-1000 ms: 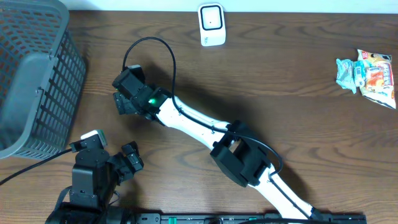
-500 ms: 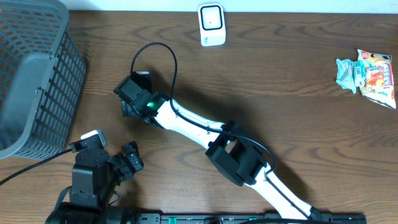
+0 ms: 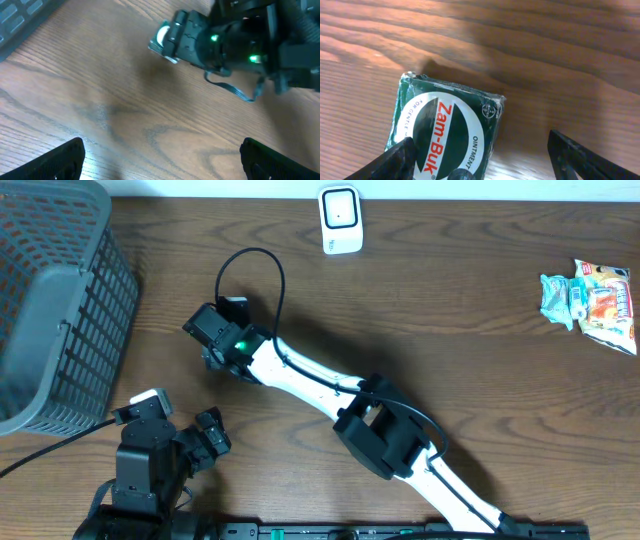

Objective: Scan the item barcode

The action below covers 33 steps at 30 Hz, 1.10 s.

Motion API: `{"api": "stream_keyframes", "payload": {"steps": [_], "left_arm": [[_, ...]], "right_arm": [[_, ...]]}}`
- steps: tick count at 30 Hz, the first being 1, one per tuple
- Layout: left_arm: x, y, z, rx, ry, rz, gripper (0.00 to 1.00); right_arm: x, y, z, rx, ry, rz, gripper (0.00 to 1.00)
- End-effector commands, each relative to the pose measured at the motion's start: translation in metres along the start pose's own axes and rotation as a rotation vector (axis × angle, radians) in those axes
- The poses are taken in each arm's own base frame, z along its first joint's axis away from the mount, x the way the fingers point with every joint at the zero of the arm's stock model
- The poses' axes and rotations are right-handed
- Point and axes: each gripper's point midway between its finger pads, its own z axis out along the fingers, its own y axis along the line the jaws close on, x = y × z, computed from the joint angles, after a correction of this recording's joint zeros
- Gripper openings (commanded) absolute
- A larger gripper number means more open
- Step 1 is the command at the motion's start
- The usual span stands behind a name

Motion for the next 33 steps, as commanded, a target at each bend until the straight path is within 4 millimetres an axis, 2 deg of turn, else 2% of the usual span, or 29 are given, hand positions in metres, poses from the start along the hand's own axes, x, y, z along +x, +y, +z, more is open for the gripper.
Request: {"api": "stream_keyframes", "payload": {"steps": [1, 6, 7, 10, 13, 14, 22, 24, 29, 33], "left_arm": [[-0.001, 0.001, -0.001, -0.001, -0.006, 0.000, 0.98], [-0.001, 0.001, -0.001, -0.001, -0.006, 0.000, 0.98], [-0.001, 0.001, -0.001, -0.001, -0.006, 0.000, 0.98], [-0.001, 0.001, -0.001, -0.001, -0.006, 0.000, 0.98], [-0.001, 0.001, -0.001, -0.001, -0.006, 0.000, 0.97], [-0.001, 0.001, -0.001, -0.001, -0.006, 0.000, 0.98], [-0.001, 0.001, -0.001, -0.001, -0.006, 0.000, 0.98], [-0.001, 0.001, -0.001, -0.001, -0.006, 0.000, 0.98], [-0.001, 0.001, -0.001, -0.001, -0.006, 0.000, 0.98], [-0.001, 0.001, -0.001, -0.001, -0.006, 0.000, 0.98]], "right_arm": [[-0.014, -0.062, 0.000, 0.190, -0.004, 0.018, 0.76], [-0.039, -0.094, -0.039, 0.305, -0.056, 0.022, 0.77], [-0.043, -0.094, -0.045, 0.301, -0.061, 0.015, 0.76], [-0.051, -0.074, -0.056, 0.207, -0.056, -0.079, 0.78], [-0.050, -0.051, -0.055, 0.109, -0.047, -0.179, 0.88], [-0.049, -0.049, -0.053, 0.106, -0.046, -0.198, 0.90], [-0.027, -0.038, -0.035, 0.043, 0.031, -0.222, 0.88], [-0.022, -0.042, -0.030, 0.061, 0.044, -0.225, 0.88], [-0.016, -0.071, -0.025, 0.177, 0.061, -0.164, 0.89], [-0.017, -0.081, -0.023, 0.187, 0.080, -0.155, 0.90]]}}
